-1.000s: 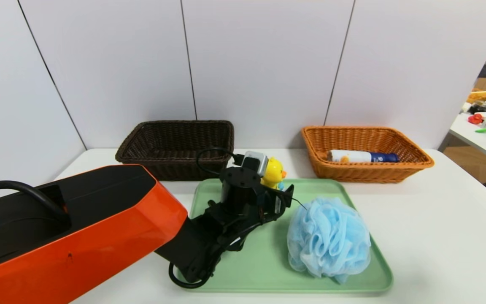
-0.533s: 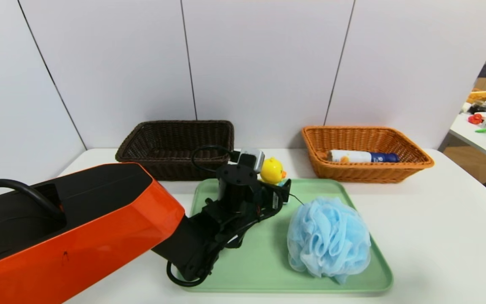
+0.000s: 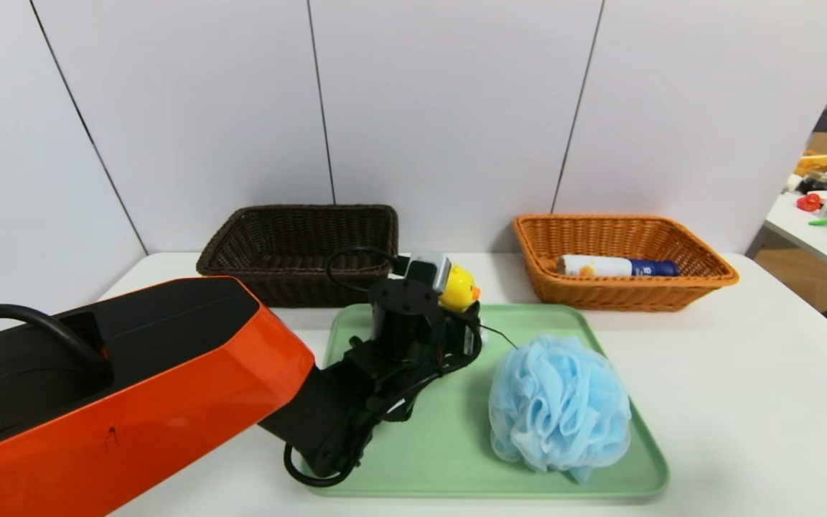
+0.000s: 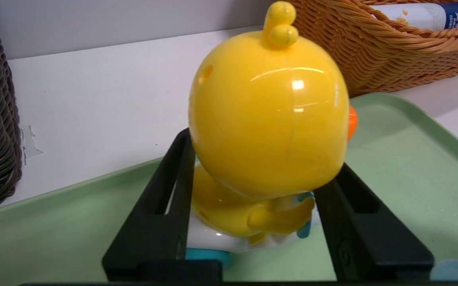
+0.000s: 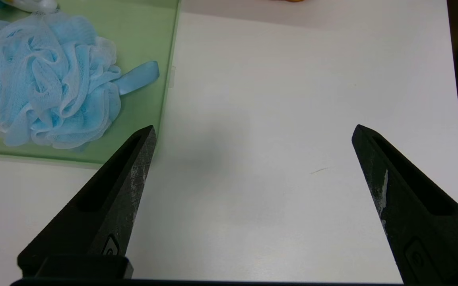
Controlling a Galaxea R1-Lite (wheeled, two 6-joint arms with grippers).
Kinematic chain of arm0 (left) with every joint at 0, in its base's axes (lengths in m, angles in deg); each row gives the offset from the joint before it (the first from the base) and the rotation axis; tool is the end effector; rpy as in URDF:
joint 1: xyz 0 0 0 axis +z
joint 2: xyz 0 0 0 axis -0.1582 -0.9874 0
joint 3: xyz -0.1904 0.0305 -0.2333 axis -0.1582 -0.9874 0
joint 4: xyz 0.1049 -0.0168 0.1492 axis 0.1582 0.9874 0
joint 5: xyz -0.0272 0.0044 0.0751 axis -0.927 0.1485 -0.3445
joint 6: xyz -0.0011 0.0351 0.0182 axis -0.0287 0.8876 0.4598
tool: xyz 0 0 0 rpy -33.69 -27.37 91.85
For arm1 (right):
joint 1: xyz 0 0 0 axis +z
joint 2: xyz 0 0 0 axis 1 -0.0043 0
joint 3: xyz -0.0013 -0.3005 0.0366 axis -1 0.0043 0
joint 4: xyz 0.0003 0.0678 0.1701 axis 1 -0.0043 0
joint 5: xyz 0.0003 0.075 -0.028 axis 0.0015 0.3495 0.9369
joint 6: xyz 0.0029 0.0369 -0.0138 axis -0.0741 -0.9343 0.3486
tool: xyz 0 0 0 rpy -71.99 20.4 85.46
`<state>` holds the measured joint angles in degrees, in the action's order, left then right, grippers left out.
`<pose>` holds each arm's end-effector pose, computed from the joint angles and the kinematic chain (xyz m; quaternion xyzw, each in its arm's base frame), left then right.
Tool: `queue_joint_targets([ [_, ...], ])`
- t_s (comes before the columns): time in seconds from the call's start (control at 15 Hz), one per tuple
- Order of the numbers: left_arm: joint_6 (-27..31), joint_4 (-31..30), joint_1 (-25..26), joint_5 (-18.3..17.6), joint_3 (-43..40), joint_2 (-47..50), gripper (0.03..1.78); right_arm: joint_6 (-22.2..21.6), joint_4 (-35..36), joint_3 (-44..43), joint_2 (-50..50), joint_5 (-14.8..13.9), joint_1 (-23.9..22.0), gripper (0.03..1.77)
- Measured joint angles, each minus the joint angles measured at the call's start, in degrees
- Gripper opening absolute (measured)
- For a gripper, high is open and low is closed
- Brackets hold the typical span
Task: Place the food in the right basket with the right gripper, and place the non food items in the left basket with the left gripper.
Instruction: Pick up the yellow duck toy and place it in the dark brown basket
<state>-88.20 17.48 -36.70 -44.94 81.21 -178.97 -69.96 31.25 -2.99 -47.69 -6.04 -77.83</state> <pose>0.3142 -0.3077 0.1008 -0.0536 0.0585 -0.2553 0.9636 0.0908 0.0122 0.2537 -0.0600 0.2862 0.0169 0.9561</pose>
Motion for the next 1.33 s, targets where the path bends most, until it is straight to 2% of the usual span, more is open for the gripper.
queue_joint_targets([
  [0.07,0.0,0.0,0.0,0.0,0.0,0.0,0.78,0.0,0.0,0.0,0.0,0.0,0.0,1.70],
  [0.13,-0.1,0.0,0.0,0.0,0.0,0.0,0.51,0.0,0.0,0.0,0.0,0.0,0.0,1.70],
  [0.2,-0.1,0.0,0.0,0.0,0.0,0.0,0.35,0.0,-0.1,0.0,0.0,0.0,0.1,1.70],
  [0.8,-0.3,-0.3,0.0,0.0,-0.1,0.5,0.35,0.1,-0.1,0.9,0.2,-0.1,0.5,1.70],
  [1.33,-0.5,1.9,-1.7,-0.2,0.1,8.2,0.35,0.0,0.3,3.7,0.7,0.0,0.6,1.70],
])
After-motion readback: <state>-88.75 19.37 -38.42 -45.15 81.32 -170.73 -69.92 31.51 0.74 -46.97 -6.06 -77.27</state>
